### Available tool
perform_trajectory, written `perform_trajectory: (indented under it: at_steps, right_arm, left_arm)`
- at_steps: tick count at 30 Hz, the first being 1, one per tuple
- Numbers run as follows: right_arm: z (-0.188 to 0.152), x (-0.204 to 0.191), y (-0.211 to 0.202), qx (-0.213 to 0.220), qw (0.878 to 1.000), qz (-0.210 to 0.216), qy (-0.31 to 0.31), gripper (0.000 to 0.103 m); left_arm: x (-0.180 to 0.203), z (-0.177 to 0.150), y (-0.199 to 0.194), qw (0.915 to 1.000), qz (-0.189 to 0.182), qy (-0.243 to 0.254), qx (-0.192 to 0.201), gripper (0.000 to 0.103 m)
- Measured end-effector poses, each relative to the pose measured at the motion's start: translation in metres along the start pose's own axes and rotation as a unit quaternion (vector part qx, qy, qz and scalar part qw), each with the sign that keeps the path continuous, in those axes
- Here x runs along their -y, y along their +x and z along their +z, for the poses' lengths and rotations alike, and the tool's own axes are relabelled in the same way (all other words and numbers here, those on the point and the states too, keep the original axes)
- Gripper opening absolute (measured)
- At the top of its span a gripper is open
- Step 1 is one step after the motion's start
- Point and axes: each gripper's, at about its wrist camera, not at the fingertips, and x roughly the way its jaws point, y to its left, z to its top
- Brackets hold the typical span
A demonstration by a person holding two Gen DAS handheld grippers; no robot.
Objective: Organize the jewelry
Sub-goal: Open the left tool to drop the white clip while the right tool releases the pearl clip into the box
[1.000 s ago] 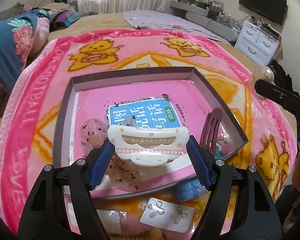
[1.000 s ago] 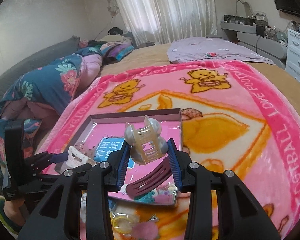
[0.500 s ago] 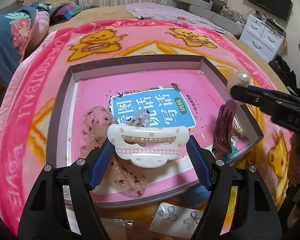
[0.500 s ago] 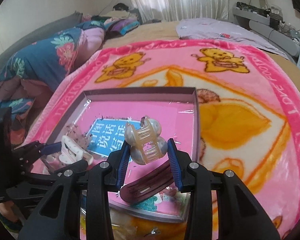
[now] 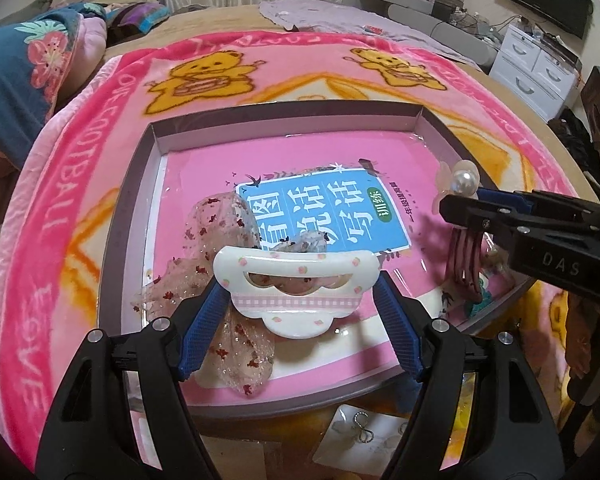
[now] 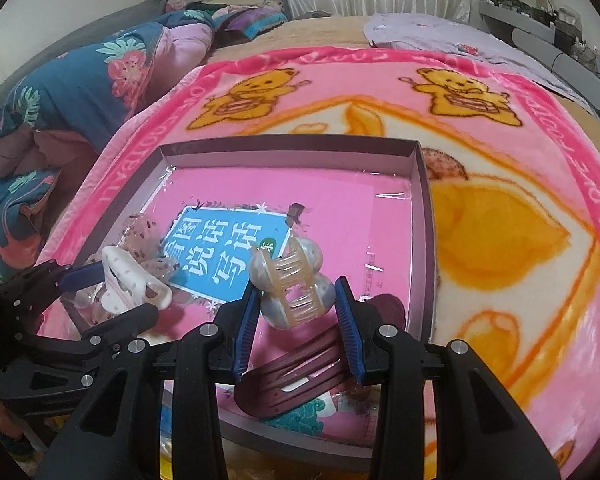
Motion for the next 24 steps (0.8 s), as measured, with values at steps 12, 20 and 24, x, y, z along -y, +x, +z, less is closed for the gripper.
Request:
perform_trajectory:
  at_steps: [12, 20, 24]
  right_arm:
    - [-0.009, 0.001, -0.012, 0.015, 1.0, 0.01, 0.016, 0.053]
    - [-0.014, 0.012, -0.044, 0.058, 0.998, 0.011, 0.034, 0.072]
    - [-0.017, 0.015, -0.066, 0.089, 0.995, 0.003, 0.041, 0.08]
  left_arm:
    - [0.003, -0.004, -0.008, 1.0, 0.007, 0.006, 0.0, 0.076]
    - [0.0, -0.005, -0.023, 0.9999, 0.007, -0.006, -0.004, 0.087]
    - [-0.003, -0.003, -0.038, 0.9998, 0.008, -0.014, 0.007, 0.093]
